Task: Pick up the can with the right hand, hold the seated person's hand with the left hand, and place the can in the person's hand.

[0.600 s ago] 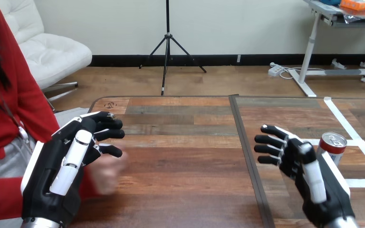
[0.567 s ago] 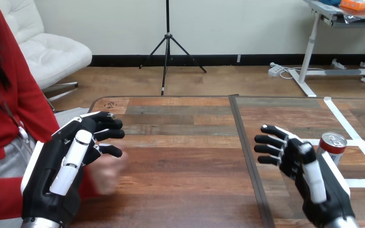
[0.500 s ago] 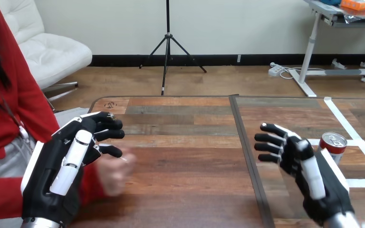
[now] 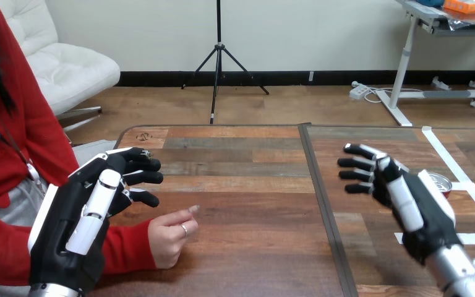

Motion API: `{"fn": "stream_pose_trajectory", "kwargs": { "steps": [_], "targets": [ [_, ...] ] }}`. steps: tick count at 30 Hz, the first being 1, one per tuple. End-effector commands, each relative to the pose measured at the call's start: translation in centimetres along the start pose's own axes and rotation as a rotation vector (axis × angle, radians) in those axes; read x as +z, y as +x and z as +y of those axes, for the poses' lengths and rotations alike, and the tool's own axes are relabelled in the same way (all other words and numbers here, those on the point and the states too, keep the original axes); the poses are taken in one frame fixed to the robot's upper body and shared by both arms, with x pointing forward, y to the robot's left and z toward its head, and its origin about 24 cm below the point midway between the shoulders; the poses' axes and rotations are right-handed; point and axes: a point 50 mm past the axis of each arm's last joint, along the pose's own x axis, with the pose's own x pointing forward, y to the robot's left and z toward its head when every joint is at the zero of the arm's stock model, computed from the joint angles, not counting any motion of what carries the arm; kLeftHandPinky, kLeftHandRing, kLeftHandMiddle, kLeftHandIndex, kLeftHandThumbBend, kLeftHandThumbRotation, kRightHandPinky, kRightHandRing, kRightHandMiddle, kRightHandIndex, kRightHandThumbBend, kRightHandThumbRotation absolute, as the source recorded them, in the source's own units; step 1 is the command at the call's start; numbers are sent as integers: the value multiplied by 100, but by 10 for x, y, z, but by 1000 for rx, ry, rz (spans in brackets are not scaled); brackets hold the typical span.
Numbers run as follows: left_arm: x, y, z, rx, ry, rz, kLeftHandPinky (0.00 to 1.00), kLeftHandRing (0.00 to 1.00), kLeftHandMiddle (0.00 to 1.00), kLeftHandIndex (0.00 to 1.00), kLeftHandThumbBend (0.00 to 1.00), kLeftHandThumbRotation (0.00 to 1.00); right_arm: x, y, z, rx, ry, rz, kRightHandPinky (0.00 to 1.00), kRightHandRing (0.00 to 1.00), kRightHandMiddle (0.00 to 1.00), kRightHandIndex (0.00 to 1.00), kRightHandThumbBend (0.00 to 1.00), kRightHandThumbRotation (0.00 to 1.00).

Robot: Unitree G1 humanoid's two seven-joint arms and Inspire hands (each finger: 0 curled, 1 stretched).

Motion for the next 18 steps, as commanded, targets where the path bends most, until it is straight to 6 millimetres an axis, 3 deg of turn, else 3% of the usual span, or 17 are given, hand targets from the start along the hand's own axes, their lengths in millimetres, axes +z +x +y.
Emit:
{"fn": "stream_pose_trajectory", "kwargs": {
  "steps": [1,10,18],
  "targets": [
    [18,18,-8,-38,21,-107,46,62,63,59,33,68,42,43,-36,-88,-97,-135,72,78,80,83,87,100],
    [17,17,-8,-33,15,-104,45,62,63,59,35,68,53,57,-57,-158,-155,-141,72,77,79,82,94,100],
    [17,17,-8,-36,10,-106,45,62,63,59,35,68,63,64,-74,-199,-275,-140,75,80,82,83,93,100]
  ]
}}
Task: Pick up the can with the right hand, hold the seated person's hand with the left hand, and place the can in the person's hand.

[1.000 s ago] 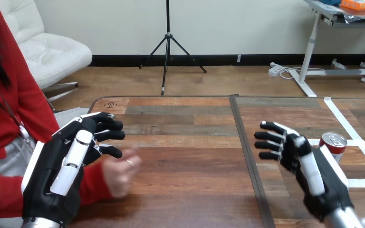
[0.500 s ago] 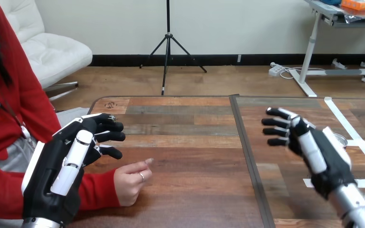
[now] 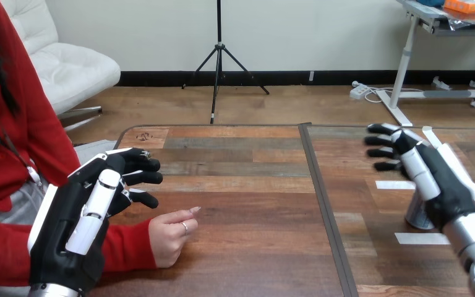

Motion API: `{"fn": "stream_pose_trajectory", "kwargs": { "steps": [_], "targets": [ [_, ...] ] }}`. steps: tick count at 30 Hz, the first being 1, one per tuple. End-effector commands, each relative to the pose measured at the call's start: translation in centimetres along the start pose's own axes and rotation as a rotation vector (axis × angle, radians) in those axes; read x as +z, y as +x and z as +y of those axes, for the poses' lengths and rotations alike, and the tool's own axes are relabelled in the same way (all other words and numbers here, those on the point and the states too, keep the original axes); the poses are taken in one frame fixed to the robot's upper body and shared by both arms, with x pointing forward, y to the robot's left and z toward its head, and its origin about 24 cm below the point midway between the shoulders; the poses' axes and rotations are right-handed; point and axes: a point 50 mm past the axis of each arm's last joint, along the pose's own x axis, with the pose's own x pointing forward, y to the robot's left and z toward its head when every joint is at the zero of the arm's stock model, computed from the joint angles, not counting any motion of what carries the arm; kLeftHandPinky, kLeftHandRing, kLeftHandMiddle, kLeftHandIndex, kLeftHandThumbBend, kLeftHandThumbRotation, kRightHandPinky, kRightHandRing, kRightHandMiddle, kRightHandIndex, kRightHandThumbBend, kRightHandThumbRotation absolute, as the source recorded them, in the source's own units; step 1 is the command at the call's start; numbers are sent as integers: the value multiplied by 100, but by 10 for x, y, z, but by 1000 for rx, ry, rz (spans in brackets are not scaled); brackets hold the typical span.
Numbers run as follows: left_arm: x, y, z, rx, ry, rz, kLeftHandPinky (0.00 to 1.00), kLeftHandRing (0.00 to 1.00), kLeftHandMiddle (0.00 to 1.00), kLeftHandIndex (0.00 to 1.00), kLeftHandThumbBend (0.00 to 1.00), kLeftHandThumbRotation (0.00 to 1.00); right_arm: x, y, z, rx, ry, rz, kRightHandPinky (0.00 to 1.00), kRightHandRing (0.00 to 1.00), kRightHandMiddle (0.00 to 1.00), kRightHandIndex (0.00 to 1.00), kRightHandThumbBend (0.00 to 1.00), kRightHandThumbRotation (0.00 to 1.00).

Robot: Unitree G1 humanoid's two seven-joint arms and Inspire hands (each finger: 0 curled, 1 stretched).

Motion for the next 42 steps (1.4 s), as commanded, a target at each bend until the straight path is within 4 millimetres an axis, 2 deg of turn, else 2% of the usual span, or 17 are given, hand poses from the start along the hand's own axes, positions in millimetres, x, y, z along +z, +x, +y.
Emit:
{"fn": "stream_pose_trajectory", "kwargs": {
  "steps": [1,7,16,22,30,37,42],
  "targets": [
    [17,17,-8,-40,12,-107,45,62,63,59,35,68,54,34,-45,-137,-171,-177,76,80,82,83,93,100],
    [16,17,-9,-38,14,-107,45,63,63,59,37,68,57,39,-59,-205,-350,-133,77,82,84,85,88,100],
    [16,17,-9,-31,9,-108,44,63,63,59,34,68,59,44,-73,-245,-561,-15,74,83,85,87,98,100],
    [16,16,-9,-29,14,-107,44,62,62,59,33,68,61,46,-79,-236,-594,4,74,86,88,90,100,99],
    [16,15,-8,-24,18,-103,43,62,62,58,33,68,60,48,-86,-245,-663,66,75,88,91,94,98,89],
    [16,15,-8,-21,19,-102,43,62,62,58,33,68,57,49,-93,-252,-652,135,75,91,94,96,100,79],
    [16,15,-8,-19,15,-100,43,62,62,58,32,67,52,48,-96,-256,-653,180,78,94,96,96,100,73]
  ]
}}
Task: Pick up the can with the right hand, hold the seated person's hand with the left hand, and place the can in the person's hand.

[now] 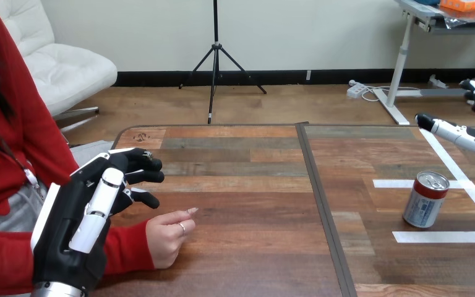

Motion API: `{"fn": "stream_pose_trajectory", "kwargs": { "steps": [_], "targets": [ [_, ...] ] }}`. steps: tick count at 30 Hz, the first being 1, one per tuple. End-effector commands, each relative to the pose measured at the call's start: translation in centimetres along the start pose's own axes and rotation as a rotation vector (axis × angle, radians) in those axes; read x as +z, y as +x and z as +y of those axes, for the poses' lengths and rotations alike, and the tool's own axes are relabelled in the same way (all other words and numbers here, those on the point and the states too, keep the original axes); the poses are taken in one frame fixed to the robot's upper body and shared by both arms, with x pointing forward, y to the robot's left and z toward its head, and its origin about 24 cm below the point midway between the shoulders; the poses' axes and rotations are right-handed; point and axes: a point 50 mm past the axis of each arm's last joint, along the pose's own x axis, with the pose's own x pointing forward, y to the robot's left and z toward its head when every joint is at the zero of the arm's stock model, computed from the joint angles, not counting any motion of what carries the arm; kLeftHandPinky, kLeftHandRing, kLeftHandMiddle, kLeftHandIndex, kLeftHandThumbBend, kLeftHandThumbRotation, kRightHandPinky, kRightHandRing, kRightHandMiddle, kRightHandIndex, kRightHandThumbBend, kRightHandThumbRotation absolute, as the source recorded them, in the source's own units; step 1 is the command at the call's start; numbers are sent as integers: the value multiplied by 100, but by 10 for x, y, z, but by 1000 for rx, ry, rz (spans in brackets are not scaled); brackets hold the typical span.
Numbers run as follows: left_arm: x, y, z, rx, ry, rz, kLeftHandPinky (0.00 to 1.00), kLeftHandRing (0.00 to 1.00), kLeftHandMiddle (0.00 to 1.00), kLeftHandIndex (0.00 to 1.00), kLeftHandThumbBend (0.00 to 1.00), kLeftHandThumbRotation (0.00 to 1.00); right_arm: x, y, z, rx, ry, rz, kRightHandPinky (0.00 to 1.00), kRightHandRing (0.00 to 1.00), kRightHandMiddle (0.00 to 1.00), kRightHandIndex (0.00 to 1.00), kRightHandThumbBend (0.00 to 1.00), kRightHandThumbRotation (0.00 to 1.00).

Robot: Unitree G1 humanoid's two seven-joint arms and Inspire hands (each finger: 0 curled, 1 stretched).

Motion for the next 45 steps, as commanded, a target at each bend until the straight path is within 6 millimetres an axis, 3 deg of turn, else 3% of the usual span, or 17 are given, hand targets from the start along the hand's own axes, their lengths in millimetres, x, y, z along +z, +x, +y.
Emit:
{"fn": "stream_pose_trajectory", "kwargs": {
  "steps": [1,7,13,15,24,27,29,34,45],
  "targets": [
    [17,13,-6,-26,6,-97,43,62,62,58,31,67,12,11,-17,-38,-15,-9,79,94,96,96,100,72],
    [16,14,-6,-25,7,-98,43,63,63,58,31,67,7,12,-16,-28,12,34,80,94,96,96,100,63],
    [17,14,-6,-24,10,-100,43,63,62,57,31,67,3,12,-13,-25,25,59,75,90,93,93,100,51],
    [17,14,-5,-27,13,-100,43,62,62,57,30,66,-2,10,-6,-4,8,84,72,87,90,91,100,42],
    [18,15,-4,-37,14,-102,43,61,61,57,31,66,-7,9,4,33,7,138,76,94,98,90,100,41],
    [18,15,-4,-41,13,-106,43,61,61,57,30,66,-7,9,7,39,-3,141,74,92,95,90,100,41],
    [18,15,-4,-42,14,-109,42,60,60,57,29,65,-7,9,8,41,-1,143,66,87,90,88,100,41],
    [18,15,-3,-40,14,-106,42,60,60,56,29,65,-9,8,15,81,2,164,60,83,87,89,100,42],
    [18,15,-3,-29,28,-102,42,59,60,56,32,65,-11,7,27,122,-17,201,63,83,87,89,100,44]
  ]
}}
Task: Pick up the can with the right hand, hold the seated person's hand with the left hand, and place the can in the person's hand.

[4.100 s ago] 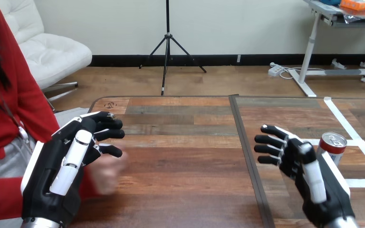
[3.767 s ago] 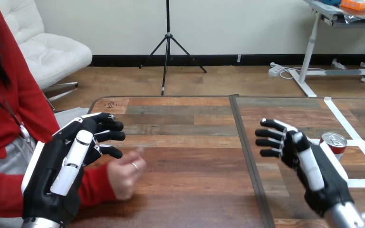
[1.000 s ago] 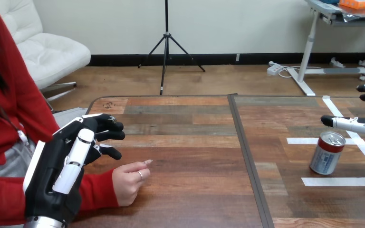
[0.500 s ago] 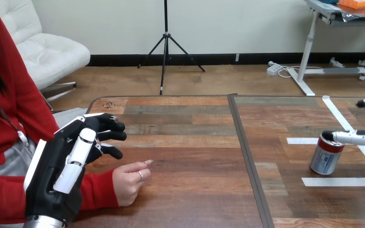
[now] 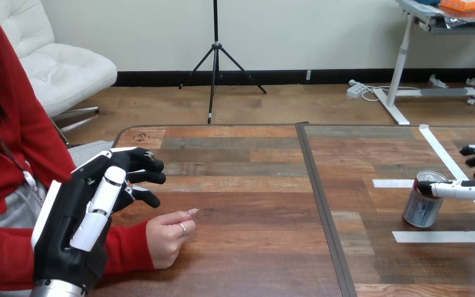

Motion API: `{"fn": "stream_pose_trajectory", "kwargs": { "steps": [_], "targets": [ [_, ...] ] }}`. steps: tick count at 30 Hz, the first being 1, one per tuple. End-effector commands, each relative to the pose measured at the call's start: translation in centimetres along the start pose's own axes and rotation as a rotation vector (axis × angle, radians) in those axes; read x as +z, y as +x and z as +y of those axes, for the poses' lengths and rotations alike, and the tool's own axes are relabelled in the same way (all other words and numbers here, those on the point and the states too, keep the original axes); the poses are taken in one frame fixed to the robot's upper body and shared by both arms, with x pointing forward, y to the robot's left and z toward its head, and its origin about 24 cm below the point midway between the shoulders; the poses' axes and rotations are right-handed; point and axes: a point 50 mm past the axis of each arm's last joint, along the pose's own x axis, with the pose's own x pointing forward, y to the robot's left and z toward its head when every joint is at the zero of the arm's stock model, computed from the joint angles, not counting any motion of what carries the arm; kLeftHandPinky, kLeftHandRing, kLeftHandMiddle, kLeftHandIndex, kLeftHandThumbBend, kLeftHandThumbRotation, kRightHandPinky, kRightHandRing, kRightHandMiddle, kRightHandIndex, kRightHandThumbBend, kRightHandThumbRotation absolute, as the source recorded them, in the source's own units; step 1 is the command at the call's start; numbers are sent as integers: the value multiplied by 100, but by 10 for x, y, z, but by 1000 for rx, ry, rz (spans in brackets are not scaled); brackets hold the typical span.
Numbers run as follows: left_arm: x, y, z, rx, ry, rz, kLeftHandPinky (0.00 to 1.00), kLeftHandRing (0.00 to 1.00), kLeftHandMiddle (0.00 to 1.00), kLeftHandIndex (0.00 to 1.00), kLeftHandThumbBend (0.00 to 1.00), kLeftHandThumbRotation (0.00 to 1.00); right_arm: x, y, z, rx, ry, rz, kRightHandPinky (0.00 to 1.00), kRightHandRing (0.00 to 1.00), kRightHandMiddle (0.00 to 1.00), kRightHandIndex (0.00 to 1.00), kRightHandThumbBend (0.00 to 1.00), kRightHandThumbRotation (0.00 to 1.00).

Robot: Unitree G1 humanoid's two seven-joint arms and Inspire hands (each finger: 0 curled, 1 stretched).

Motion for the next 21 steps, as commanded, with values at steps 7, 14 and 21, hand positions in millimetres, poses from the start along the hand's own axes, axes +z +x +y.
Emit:
{"fn": "stream_pose_trajectory", "kwargs": {
  "steps": [7,14,21],
  "targets": [
    [17,14,-1,-20,34,-100,43,58,59,55,30,66,33,9,2,2,3,-55,66,83,88,88,100,47],
    [17,14,-1,-19,35,-98,43,58,59,55,29,65,35,9,8,8,-3,-49,60,77,82,87,100,49],
    [18,14,0,-22,32,-96,43,58,58,55,32,65,39,10,12,25,2,-45,56,74,79,87,100,52]
  ]
}}
